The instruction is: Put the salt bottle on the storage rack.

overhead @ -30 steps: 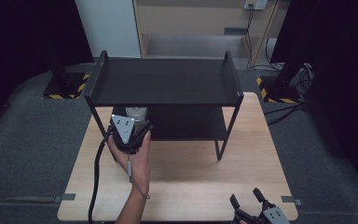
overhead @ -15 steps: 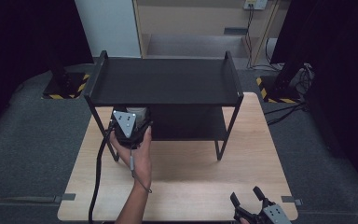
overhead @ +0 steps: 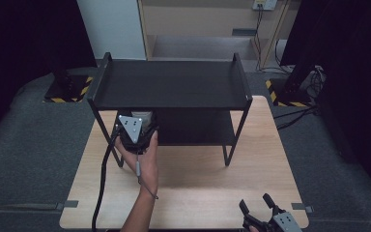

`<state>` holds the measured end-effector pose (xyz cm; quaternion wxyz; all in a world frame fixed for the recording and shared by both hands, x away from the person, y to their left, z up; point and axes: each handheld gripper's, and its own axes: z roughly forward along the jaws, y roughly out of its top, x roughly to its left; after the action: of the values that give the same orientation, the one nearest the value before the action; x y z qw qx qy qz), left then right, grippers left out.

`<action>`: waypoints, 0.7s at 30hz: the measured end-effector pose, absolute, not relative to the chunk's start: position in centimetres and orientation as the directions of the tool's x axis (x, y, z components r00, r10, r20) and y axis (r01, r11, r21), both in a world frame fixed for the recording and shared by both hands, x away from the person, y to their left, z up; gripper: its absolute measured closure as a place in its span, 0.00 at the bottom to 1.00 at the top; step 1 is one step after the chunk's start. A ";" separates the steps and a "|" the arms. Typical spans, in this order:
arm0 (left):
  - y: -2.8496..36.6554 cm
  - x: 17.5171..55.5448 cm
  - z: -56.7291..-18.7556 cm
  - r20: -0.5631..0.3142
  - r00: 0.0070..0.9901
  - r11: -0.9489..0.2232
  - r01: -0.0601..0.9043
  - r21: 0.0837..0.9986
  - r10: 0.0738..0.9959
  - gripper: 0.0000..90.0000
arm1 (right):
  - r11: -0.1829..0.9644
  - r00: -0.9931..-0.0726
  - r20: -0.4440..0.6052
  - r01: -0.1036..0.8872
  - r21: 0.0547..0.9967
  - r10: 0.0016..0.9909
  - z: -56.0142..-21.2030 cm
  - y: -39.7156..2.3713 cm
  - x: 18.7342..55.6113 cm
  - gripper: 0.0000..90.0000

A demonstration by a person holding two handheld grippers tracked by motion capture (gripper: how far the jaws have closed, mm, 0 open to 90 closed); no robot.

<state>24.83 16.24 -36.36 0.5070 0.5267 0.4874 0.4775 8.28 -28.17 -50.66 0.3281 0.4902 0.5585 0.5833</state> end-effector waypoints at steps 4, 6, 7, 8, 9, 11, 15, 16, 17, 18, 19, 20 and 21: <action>16.2 24.9 -36.5 0.005 0.067 -0.006 0.026 1.000 0.998 0.34 | -0.162 -0.304 0.209 0.170 0.972 0.929 -50.7 -28.1 8.3 0.08; 16.2 24.9 -36.4 0.011 0.065 -0.013 0.028 1.000 0.998 0.33 | -0.163 -0.305 0.209 0.169 0.972 0.929 -50.7 -28.1 8.3 0.08; 16.2 24.9 -36.4 0.017 0.063 -0.019 0.030 0.999 0.998 0.33 | -0.162 -0.306 0.208 0.168 0.972 0.929 -50.7 -28.1 8.3 0.08; 16.2 24.9 -36.4 0.016 0.064 -0.017 0.030 0.999 0.998 0.33 | -0.162 -0.306 0.208 0.168 0.972 0.929 -50.7 -28.1 8.4 0.08; 16.2 24.9 -36.4 0.014 0.064 -0.016 0.030 0.999 0.998 0.33 | -0.162 -0.307 0.208 0.168 0.972 0.929 -50.7 -28.1 8.4 0.08; 16.3 24.9 -36.4 0.009 0.068 -0.011 0.025 1.000 0.998 0.33 | -0.163 -0.308 0.208 0.165 0.973 0.928 -50.7 -28.0 8.5 0.08; 16.4 24.7 -36.4 -0.008 0.079 0.008 0.003 1.000 0.997 0.24 | -0.162 -0.312 0.207 0.163 0.973 0.927 -50.6 -28.0 8.5 0.08; 16.4 24.7 -36.4 -0.013 0.080 0.013 0.006 1.000 0.997 0.22 | -0.162 -0.313 0.207 0.164 0.973 0.927 -50.5 -28.0 8.5 0.08; 16.4 24.7 -36.4 -0.013 0.080 0.013 0.006 1.000 0.997 0.19 | -0.163 -0.314 0.208 0.165 0.973 0.926 -50.5 -28.0 8.5 0.08; 16.4 24.7 -36.2 -0.009 0.078 0.008 0.018 1.000 0.997 0.18 | -0.163 -0.314 0.209 0.165 0.973 0.926 -50.5 -28.0 8.5 0.08; 16.4 24.6 -36.2 -0.005 0.080 0.004 0.020 1.000 0.997 0.17 | -0.164 -0.315 0.209 0.166 0.973 0.926 -50.5 -28.0 8.5 0.08; 16.3 24.5 -36.3 0.002 0.077 -0.003 0.018 1.000 0.997 0.16 | -0.164 -0.316 0.210 0.167 0.972 0.925 -50.5 -28.0 8.4 0.08; 16.2 24.4 -36.3 0.008 0.073 -0.009 0.015 1.000 0.997 0.16 | -0.164 -0.316 0.211 0.167 0.972 0.925 -50.5 -28.0 8.4 0.08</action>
<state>24.39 16.18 -36.27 0.5119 0.5238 0.4832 0.4796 8.42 -27.99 -50.50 0.3230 0.4876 0.5600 0.5869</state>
